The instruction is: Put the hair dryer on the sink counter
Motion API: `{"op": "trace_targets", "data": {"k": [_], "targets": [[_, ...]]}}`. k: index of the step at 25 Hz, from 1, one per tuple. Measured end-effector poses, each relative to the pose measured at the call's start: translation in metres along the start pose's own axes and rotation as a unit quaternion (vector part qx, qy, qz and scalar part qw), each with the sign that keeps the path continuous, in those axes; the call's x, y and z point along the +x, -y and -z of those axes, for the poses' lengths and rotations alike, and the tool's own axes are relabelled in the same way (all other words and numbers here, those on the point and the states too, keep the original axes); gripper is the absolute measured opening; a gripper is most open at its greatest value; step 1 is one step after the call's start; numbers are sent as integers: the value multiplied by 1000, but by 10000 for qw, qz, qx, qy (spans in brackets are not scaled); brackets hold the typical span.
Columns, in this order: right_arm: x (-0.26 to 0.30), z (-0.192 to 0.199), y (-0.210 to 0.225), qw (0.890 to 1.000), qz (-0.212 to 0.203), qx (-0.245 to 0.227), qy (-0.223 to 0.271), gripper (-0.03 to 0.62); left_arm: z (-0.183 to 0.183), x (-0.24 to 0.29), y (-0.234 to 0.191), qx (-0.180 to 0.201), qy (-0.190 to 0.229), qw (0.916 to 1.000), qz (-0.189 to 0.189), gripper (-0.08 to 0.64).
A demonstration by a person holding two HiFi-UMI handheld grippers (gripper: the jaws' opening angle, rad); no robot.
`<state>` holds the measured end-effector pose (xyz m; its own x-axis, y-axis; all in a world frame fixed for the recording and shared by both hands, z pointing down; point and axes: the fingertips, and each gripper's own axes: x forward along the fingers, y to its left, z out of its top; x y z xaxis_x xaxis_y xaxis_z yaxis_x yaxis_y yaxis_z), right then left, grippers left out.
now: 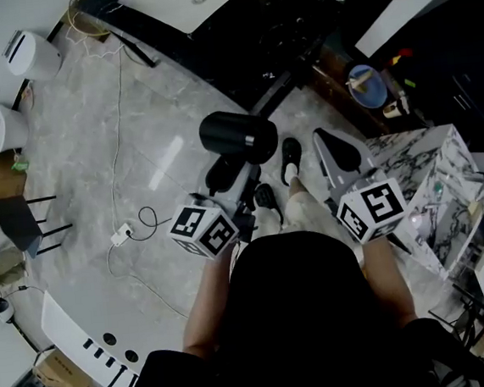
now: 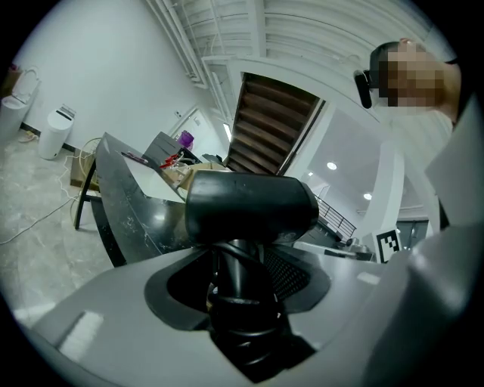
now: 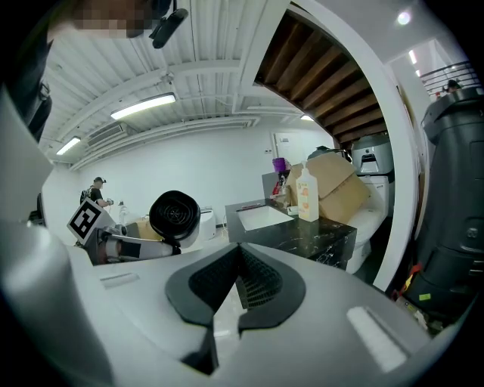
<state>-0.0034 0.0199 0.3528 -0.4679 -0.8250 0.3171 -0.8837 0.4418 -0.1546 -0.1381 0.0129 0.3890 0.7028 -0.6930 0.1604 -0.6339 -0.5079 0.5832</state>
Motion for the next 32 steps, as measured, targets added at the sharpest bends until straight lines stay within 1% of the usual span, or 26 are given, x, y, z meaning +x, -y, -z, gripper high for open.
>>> {"op": "trace_targets", "data": {"k": [4, 8, 16, 19, 24, 32], "targets": [[14, -4, 10, 10000, -57, 25, 14, 9, -1, 12, -8, -13, -77, 9999, -85, 213], [31, -7, 25, 9999, -111, 105, -80, 9, -5, 29, -21, -78, -162, 9996, -223, 213], [75, -22, 73, 9995, -206, 230, -105, 9, -21, 84, -48, -216, -284, 9984, -445, 213], [93, -29, 92, 9992, -269, 265, -131, 9, -26, 107, -58, -198, -359, 9976, -558, 213], [122, -39, 121, 9985, -409, 315, -161, 9, -36, 141, -71, -195, -417, 9962, -740, 215], [156, -46, 155, 9964, -735, 321, -286, 9, -44, 187, -92, -177, -532, 9928, -1062, 215]]}}
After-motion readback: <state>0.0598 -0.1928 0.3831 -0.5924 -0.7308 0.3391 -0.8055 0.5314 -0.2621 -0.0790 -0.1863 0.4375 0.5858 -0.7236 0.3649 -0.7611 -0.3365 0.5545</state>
